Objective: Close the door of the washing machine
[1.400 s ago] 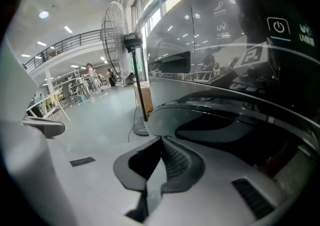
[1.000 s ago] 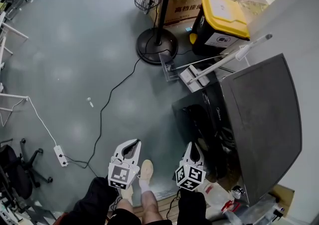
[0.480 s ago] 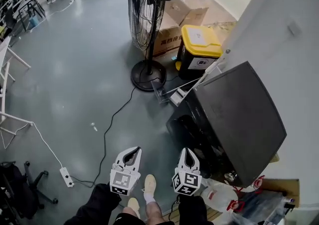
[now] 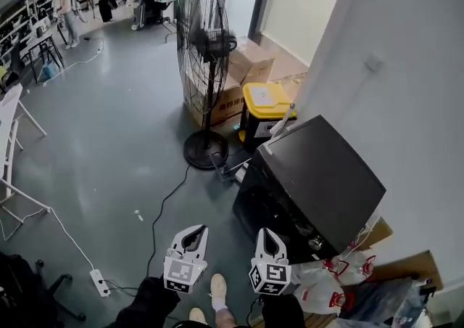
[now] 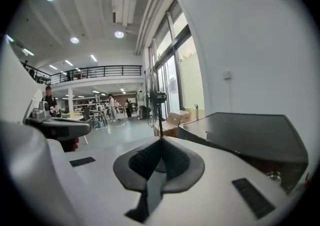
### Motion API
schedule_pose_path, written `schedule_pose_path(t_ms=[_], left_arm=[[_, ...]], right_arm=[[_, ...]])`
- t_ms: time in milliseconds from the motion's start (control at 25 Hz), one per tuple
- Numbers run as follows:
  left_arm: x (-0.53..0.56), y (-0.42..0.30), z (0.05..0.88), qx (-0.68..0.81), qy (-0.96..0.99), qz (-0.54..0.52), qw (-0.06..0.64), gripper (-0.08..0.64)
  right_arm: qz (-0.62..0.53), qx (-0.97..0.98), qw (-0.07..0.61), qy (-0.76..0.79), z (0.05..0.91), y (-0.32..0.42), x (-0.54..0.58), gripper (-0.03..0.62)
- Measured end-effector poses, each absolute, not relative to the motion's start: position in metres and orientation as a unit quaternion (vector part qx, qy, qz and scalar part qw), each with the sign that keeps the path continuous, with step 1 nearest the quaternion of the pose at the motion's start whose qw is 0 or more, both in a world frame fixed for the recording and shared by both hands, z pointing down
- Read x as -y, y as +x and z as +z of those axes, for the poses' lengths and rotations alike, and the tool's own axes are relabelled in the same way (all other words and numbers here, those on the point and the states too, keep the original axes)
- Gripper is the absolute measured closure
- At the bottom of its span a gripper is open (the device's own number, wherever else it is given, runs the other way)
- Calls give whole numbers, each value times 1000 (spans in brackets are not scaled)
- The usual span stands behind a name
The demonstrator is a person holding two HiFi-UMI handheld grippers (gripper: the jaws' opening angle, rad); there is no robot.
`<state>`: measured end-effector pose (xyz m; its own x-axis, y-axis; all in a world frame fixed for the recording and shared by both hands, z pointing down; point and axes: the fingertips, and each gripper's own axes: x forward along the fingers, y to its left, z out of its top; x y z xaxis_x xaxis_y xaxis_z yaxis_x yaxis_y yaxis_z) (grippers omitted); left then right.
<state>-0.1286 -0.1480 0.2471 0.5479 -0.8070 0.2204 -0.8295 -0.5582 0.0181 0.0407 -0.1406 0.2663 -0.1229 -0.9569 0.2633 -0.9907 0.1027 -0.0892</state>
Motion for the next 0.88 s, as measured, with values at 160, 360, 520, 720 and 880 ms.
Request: schedule_pose_path(t_ms=[160, 360, 520, 720, 880], left_arm=[[97, -128, 201, 467, 880, 75, 43, 535], [20, -132, 168, 457, 886, 73, 23, 535], [-29, -136, 152, 452, 890, 64, 16, 535], [-81, -135, 155, 444, 893, 69, 18, 535], [-103, -131, 161, 440, 895, 77, 23, 535]], right_arm=[[88, 752, 64, 651, 222, 36, 85, 575], [66, 764, 50, 640, 180, 23, 8, 575], [42, 771, 47, 633, 162, 12, -46, 575], [31, 768, 52, 637, 164, 13, -103, 575], [30, 767, 53, 638, 166, 17, -128, 575]])
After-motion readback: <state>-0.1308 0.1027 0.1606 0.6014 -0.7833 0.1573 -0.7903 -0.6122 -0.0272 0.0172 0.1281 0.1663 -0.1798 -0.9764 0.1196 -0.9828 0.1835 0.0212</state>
